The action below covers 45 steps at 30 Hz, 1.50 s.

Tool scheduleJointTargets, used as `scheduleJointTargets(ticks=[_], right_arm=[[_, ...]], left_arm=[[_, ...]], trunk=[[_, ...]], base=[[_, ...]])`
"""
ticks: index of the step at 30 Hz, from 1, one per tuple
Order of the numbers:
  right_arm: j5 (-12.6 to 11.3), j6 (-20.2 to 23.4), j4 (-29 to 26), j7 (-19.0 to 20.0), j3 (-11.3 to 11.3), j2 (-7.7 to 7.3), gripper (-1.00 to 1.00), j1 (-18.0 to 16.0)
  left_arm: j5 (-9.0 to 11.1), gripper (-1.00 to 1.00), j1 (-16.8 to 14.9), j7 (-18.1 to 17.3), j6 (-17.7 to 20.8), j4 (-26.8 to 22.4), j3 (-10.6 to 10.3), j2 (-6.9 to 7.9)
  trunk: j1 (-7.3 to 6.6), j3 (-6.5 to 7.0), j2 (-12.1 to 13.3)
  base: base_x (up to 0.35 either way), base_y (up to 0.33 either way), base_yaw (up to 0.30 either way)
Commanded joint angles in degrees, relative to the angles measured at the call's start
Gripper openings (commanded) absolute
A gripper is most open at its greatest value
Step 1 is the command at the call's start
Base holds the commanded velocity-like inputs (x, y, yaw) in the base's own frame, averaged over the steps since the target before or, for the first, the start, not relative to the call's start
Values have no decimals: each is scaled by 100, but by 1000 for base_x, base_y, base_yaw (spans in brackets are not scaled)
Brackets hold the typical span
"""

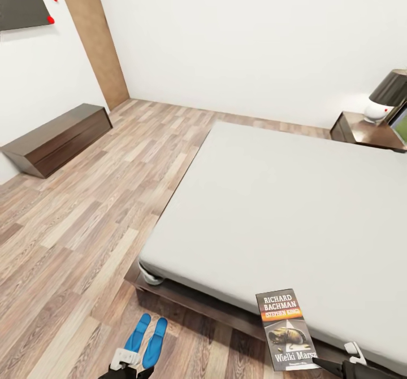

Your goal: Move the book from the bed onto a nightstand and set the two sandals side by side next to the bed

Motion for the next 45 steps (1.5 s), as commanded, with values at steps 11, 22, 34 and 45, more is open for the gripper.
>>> scheduleJointTargets(ticks=[11, 22, 34, 45], right_arm=[[-8, 60, -1, 20, -1, -1, -100, -2], [-8, 60, -1, 23, -1, -1, -100, -3], [-14, 61, -1, 40, -1, -1, -100, -3], [-8, 60, -1, 22, -1, -1, -100, -3]], left_arm=[[52, 100, -3, 44, -10, 7, -28, -13], [52, 100, -4, 45, -10, 7, -28, -22], [43, 100, -4, 45, -10, 10, -28, -23], [43, 100, -4, 45, -10, 9, -28, -23]], trunk=[[2, 95, -7], [2, 196, -7], [2, 270, -7], [2, 273, -7]], base=[[0, 0, 0], [0, 0, -6], [0, 0, -40], [0, 0, -1]])
